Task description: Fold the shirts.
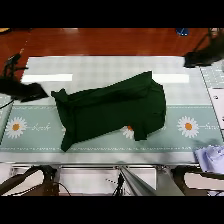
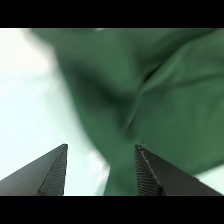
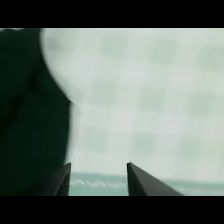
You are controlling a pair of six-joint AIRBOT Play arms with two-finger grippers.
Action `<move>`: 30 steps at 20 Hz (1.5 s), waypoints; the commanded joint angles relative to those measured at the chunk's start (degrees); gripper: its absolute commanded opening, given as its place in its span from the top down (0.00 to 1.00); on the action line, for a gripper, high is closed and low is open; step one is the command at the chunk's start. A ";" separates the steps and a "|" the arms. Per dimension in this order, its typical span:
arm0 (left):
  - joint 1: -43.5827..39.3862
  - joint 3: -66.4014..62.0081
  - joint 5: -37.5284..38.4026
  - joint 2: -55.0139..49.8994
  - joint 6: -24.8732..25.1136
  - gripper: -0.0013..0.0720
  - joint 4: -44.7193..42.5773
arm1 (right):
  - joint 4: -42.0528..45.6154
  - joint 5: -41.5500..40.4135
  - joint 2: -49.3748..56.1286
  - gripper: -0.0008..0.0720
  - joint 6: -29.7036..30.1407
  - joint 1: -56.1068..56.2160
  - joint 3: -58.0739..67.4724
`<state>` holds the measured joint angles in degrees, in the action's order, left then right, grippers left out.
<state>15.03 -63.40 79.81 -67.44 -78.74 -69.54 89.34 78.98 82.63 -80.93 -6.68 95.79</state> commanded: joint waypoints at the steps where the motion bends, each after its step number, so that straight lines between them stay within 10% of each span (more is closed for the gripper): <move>1: 2.99 5.73 10.40 2.78 -2.78 0.22 -2.49 | -2.38 5.03 -4.07 0.24 1.07 -7.67 -5.33; 4: 2.99 15.96 10.43 6.38 -0.33 0.07 -2.49 | -12.15 1.99 -6.97 0.24 4.37 -12.48 -16.57; 24: -5.84 34.21 -3.61 -2.03 9.09 0.08 6.27 | -21.40 -1.57 -8.11 0.24 9.75 -13.62 -30.99; 25: -7.28 34.21 -4.57 -3.26 9.09 0.16 7.56 | -21.40 -1.40 -8.22 0.24 9.75 -13.62 -30.99; 28: -9.60 34.18 -5.22 -5.66 9.42 0.93 9.86 | -21.27 -1.33 -8.79 0.24 9.70 -13.62 -30.99; 30: -9.46 34.14 -4.44 -5.70 9.75 0.96 9.77 | -19.12 -1.25 -8.81 0.24 9.70 -13.64 -30.99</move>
<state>6.83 -29.26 75.96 -71.77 -69.36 -60.66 68.27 77.36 74.06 -71.18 -20.29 64.79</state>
